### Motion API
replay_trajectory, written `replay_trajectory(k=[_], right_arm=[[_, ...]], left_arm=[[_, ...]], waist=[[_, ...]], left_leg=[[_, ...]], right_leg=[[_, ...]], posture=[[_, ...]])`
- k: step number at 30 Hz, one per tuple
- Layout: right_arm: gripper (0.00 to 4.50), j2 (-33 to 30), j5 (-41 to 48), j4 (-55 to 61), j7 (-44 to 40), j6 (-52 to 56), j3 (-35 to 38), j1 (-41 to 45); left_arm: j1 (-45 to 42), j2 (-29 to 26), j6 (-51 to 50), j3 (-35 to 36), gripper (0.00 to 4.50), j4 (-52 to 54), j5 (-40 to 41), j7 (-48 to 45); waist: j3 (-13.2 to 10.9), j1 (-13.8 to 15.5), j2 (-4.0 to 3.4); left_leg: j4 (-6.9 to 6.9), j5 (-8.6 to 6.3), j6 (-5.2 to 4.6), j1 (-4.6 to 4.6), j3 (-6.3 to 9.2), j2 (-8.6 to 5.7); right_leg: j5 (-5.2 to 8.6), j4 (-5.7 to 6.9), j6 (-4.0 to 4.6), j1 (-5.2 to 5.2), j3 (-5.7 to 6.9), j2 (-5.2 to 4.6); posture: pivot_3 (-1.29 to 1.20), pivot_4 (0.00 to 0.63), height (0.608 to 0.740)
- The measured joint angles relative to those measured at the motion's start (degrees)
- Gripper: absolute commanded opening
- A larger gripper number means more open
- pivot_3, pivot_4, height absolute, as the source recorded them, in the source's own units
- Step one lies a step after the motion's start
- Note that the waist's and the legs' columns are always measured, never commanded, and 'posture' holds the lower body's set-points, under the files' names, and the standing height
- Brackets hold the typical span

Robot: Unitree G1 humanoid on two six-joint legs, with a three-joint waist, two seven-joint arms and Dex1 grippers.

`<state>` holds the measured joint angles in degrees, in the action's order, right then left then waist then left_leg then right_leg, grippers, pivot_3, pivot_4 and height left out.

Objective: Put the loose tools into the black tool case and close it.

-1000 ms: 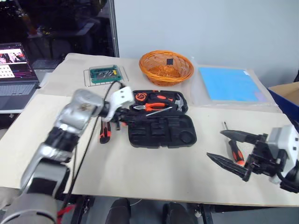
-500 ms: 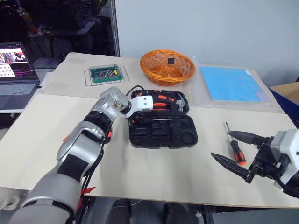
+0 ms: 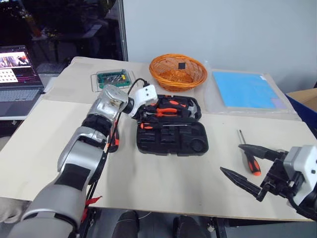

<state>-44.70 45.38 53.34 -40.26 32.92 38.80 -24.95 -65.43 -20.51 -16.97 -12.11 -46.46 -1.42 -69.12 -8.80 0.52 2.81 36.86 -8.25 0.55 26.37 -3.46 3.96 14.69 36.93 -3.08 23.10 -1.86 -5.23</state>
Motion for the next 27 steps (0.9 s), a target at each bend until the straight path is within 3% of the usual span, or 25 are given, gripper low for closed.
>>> replay_trajectory(k=[3, 7, 13, 18, 23, 27], right_arm=[[4.50, 0.06, -0.10, -0.42, 0.28, -0.03, -0.39, 0.59], [4.50, 0.05, -0.20, -1.15, 0.58, -0.04, -1.20, 2.11], [4.50, -1.59, -3.63, -2.84, 2.26, 0.30, -3.20, 3.97], [4.50, -2.05, -4.95, -2.85, 4.79, 2.65, -4.53, 4.04], [4.50, -0.01, -5.75, -2.65, 14.61, 10.94, -3.20, 4.86], [4.50, -2.18, -3.25, -1.74, 19.09, 22.78, -0.37, 3.76]], left_arm=[[8.16, 3.18, -4.06, 3.45, 0.16, 6.68, 1.78, 8.23], [13.82, 8.22, -5.50, 6.06, 0.16, 10.36, 2.69, 19.13], [17.98, 9.56, -5.01, 2.66, 0.16, 15.10, -1.30, 28.53], [20.06, 8.61, -4.77, 0.94, 0.16, 17.89, -2.15, 28.69], [28.82, 7.21, -5.63, 6.33, 0.16, 30.79, 10.54, 19.13], [32.12, -2.70, -16.33, 8.00, 1.13, 46.68, 20.89, 9.41]], waist=[[0.03, 0.19, -0.06], [0.01, 0.32, -0.04], [0.17, 0.09, -0.21], [0.32, -0.18, -0.39], [0.26, -0.33, -0.42], [0.24, -0.59, -0.46]], left_leg=[[0.00, 0.00, -0.01, 0.00, 0.04, -0.03], [0.03, 0.03, -0.04, 0.02, 0.08, -0.08], [0.02, 0.02, -0.03, -0.33, 0.08, -0.09], [-0.12, -0.13, 0.18, -0.94, 0.06, -0.07], [-0.14, -0.01, -0.01, -0.70, 0.06, -0.06], [-0.25, -0.01, -0.02, -0.70, 0.05, -0.04]], right_leg=[[0.00, 0.03, -0.01, 0.00, 0.00, 0.01], [-0.01, 0.05, -0.03, -0.02, 0.00, 0.03], [0.01, 0.01, -0.01, -0.34, -0.03, 0.04], [0.57, -0.14, 0.13, -0.92, -0.02, -0.01], [0.34, -0.10, 0.51, -0.72, -0.02, -0.04], [0.36, -0.11, 0.52, -0.68, -0.03, -0.03]], posture=[[0.00, 0.150, 0.740], [0.00, 0.150, 0.740], [0.00, 0.150, 0.740], [0.00, 0.150, 0.740], [0.00, 0.150, 0.740], [0.00, 0.150, 0.740]])
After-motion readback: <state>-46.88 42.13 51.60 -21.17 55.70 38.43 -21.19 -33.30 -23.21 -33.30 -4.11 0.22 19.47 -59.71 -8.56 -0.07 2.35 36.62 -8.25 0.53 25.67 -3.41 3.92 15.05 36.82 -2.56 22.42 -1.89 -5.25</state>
